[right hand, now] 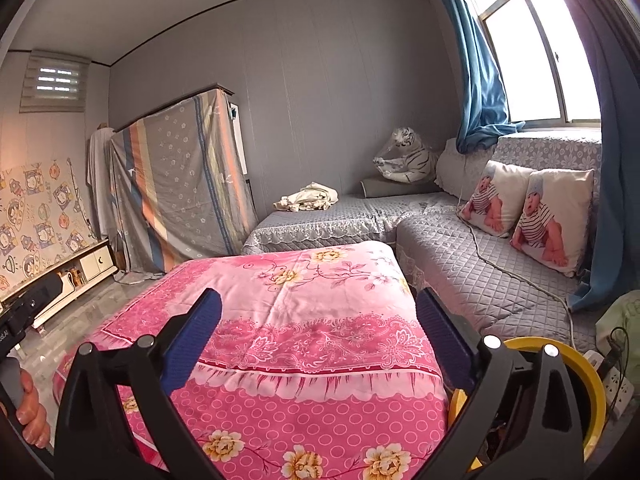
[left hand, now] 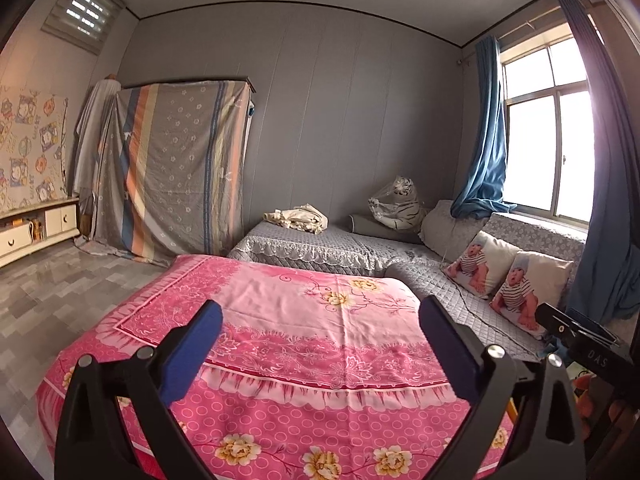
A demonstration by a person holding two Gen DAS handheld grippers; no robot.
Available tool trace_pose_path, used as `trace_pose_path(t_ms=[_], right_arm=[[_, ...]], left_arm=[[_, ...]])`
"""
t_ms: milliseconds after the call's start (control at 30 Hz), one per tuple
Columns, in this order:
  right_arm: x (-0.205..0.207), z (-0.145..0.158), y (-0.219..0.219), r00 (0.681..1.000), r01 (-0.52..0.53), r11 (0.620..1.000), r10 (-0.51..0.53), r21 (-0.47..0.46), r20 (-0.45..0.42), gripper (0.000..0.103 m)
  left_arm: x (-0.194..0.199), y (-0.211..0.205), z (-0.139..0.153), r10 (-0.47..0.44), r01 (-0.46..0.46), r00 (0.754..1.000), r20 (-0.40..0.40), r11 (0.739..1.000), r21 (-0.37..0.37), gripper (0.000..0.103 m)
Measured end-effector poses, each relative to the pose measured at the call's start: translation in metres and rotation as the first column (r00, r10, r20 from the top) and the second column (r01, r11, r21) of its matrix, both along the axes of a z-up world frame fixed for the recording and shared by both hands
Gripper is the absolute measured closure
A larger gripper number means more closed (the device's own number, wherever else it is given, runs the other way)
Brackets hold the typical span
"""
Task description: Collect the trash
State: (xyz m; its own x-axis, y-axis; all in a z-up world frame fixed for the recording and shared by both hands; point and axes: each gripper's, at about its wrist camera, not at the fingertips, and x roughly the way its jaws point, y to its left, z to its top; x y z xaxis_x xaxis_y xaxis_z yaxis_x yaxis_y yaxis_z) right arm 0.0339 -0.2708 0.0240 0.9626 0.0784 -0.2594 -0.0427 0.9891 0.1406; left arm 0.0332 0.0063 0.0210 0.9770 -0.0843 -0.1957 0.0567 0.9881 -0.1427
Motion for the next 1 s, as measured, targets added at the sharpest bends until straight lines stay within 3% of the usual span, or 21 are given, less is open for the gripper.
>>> trace_pose_path(t_ms=[200,1000], right_arm=[[0.001,-0.007,0.0,1.0,0.009,1.0,-0.009,0.004,-0.011,0.009],[0.005,-0.023,-0.003,0.999,0.015,1.0,-0.014,0.019,-0.05,0.008]], left_arm=[[-0.007,-0.003,0.001,0.014,-0.014,0.999,0.031,1.0,0.01,0.008],[-0.005,0.0,-0.004,0.001,-0.001,1.0,0.016,1.0,-0.021,0.008]])
